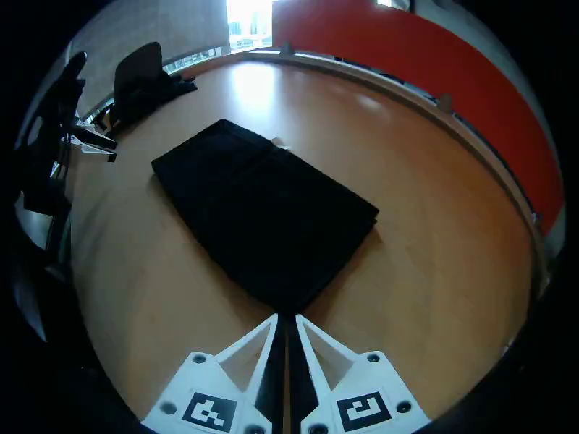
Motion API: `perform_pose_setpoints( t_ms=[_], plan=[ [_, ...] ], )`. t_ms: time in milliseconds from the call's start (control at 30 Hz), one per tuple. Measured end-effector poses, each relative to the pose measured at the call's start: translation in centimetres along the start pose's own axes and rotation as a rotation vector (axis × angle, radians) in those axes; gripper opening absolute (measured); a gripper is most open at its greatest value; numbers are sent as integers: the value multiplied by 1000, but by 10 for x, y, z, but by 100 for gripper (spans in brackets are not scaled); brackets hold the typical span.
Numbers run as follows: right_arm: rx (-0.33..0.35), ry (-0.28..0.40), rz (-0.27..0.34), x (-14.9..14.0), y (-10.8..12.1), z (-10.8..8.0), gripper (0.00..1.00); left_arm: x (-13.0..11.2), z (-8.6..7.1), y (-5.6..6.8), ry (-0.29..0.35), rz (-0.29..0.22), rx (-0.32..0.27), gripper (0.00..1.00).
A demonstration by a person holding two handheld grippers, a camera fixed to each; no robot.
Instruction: Fold towel
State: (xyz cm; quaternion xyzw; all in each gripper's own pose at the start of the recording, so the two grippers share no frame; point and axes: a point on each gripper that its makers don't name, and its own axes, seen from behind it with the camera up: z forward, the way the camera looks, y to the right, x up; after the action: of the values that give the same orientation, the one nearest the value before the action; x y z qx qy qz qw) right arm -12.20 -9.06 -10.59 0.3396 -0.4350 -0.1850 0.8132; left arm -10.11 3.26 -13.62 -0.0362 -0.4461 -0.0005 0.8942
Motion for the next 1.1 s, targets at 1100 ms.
perform_pose_setpoints(
  t_ms=[1100],
  plan=[
    [-129, 203, -128, 108, 34, -80, 4, 21, 1, 6, 32, 6, -1, 79]
  ],
)
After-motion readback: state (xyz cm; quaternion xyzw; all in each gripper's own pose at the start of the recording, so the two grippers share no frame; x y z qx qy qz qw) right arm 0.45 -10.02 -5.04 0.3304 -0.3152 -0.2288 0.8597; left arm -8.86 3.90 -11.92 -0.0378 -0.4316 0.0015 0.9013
